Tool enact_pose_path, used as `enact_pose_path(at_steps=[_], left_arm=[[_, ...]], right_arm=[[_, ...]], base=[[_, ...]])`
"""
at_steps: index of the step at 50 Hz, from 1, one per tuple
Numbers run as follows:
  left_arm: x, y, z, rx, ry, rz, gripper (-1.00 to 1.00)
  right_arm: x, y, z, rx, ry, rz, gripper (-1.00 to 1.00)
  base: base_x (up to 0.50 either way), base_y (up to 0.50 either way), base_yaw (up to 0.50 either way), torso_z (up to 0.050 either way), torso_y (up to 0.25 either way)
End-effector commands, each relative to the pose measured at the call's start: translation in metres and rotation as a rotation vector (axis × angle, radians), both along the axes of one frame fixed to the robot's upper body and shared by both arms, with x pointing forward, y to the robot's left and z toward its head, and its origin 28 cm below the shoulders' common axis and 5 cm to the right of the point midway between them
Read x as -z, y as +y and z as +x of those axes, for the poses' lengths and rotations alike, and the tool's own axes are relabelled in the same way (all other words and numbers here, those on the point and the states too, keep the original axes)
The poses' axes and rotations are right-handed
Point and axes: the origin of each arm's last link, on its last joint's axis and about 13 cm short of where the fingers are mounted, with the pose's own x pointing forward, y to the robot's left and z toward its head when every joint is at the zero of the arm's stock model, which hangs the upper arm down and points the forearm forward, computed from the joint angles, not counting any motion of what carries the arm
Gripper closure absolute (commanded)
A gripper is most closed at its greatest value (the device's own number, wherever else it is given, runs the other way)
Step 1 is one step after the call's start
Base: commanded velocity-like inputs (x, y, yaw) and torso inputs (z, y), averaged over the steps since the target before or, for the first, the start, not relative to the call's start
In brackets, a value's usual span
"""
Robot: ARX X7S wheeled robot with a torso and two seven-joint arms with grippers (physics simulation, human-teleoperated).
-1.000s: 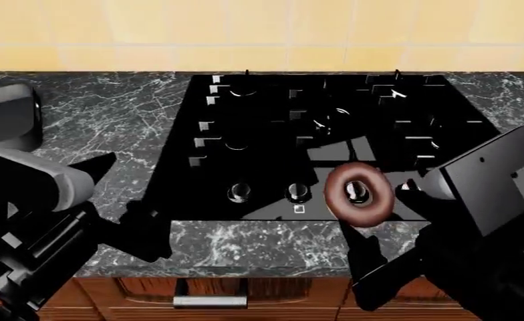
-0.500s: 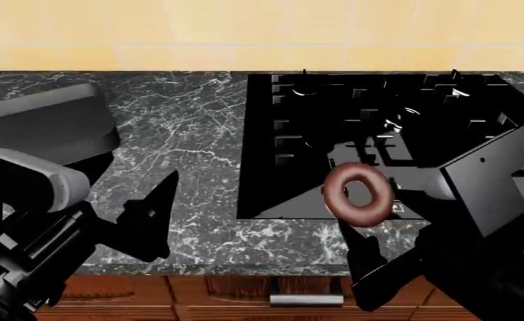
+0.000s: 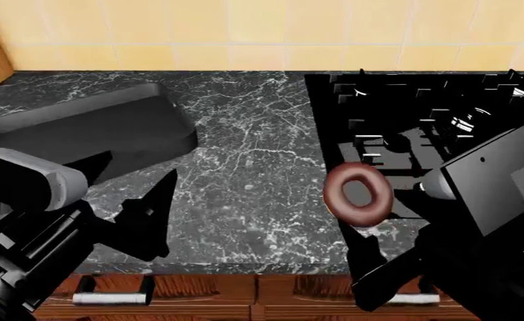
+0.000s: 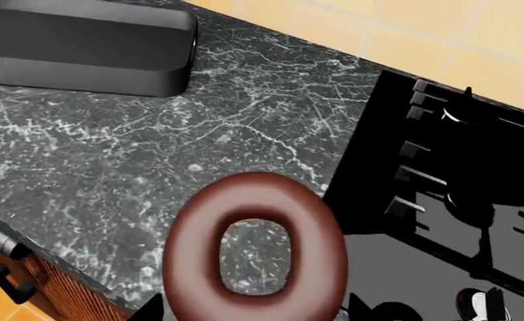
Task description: Move the dessert items from the plate to the tray.
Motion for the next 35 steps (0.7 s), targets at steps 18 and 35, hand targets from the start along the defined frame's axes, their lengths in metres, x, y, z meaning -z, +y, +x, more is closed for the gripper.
enact_pose_path(at_steps=[18, 35], left_arm=[[0.0005, 0.0006, 0.0002, -0.006, 0.003, -0.002, -1.0], [-0.0002, -0.001, 0.0005, 0.001, 0.002, 0.0, -1.0]], right_arm=[[0.0005, -0.0007, 0.0012, -0.001, -0.012, -0.002, 1.0], [-0.0001, -0.0023, 0.0005, 0.008, -0.011, 0.009, 1.0]], base=[[-0.01, 0.5, 0.0, 0.0, 0.0], [0.0, 0.5, 0.0, 0.001, 0.0]])
